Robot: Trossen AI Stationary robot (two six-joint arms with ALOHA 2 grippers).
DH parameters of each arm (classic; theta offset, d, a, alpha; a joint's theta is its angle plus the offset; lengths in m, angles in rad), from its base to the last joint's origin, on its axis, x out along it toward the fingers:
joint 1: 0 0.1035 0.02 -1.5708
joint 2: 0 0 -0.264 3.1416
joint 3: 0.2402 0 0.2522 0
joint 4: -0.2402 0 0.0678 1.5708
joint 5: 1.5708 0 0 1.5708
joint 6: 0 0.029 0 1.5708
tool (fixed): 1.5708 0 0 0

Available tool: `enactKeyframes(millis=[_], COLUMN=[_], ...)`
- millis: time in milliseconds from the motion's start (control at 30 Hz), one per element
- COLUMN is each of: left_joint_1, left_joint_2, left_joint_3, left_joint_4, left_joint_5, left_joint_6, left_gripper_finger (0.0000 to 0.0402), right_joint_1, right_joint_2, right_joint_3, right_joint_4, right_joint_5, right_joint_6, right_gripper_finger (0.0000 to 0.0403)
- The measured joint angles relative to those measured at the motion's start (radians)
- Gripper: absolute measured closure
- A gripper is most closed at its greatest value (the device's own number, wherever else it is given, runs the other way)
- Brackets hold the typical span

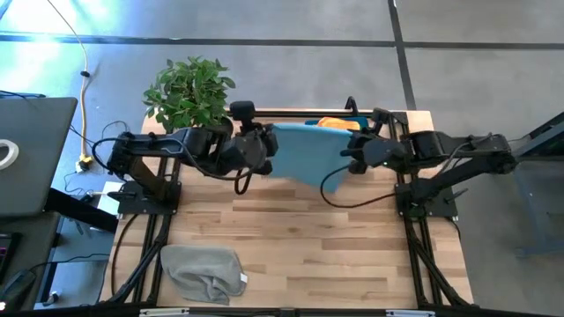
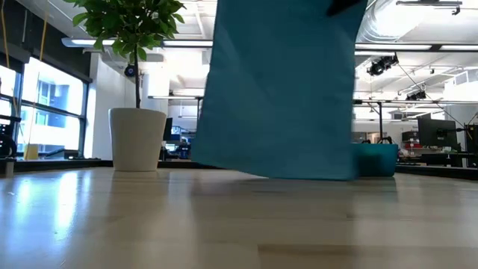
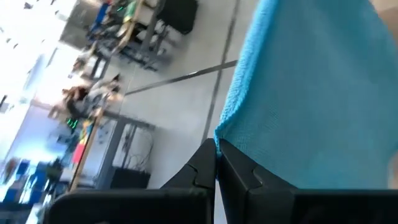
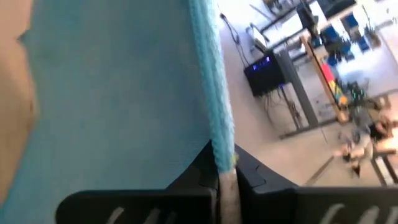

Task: Fold microfiber towels
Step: Fold the blue microfiber cloth

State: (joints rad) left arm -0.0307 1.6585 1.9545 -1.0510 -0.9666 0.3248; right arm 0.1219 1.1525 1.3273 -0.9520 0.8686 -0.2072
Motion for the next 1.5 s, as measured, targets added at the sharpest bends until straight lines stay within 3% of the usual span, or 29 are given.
enactKeyframes(millis=[133,267,367,500,667,867,1033,1233,1400,1500], left_joint_1=[-0.034,-0.108,-0.179,-0.286,-0.376,-0.432,-0.434,-0.383,-0.304,-0.251], left_joint_2=[0.0,0.005,0.015,0.015,0.016,0.016,0.013,0.011,0.011,0.011], left_joint_3=[0.0,-0.002,-0.05,-0.172,-0.294,-0.33,-0.331,-0.331,-0.331,-0.331], left_joint_4=[-0.071,-0.226,-0.26,-0.172,-0.054,-0.012,-0.021,-0.025,-0.029,-0.029], left_joint_5=[0.027,0.293,0.438,0.507,0.536,0.534,0.399,0.125,-0.087,-0.264], left_joint_6=[-0.094,-0.297,-0.444,-0.521,-0.589,-0.622,-0.493,-0.323,-0.199,-0.091], left_gripper_finger=[0.0401,0.0401,0.0401,0.0401,0.0401,0.0401,0.0401,0.0395,0.039,0.039], right_joint_1=[0.027,0.102,0.17,0.259,0.334,0.374,0.361,0.287,0.178,0.111], right_joint_2=[0.012,0.019,0.042,0.133,0.256,0.341,0.321,0.272,0.267,0.26], right_joint_3=[0.0,0.0,0.0,0.0,-0.001,-0.001,-0.001,-0.001,-0.001,-0.001], right_joint_4=[-0.046,-0.065,-0.072,-0.122,-0.128,-0.102,-0.113,-0.145,-0.151,-0.141], right_joint_5=[-0.001,-0.073,-0.236,-0.379,-0.422,-0.464,-0.358,-0.103,0.029,0.144], right_joint_6=[0.1,0.169,0.271,0.391,0.453,0.469,0.467,0.369,0.214,0.134], right_gripper_finger=[0.0403,0.0403,0.0403,0.0403,0.0403,0.0403,0.0403,0.0402,0.0402,0.0402])
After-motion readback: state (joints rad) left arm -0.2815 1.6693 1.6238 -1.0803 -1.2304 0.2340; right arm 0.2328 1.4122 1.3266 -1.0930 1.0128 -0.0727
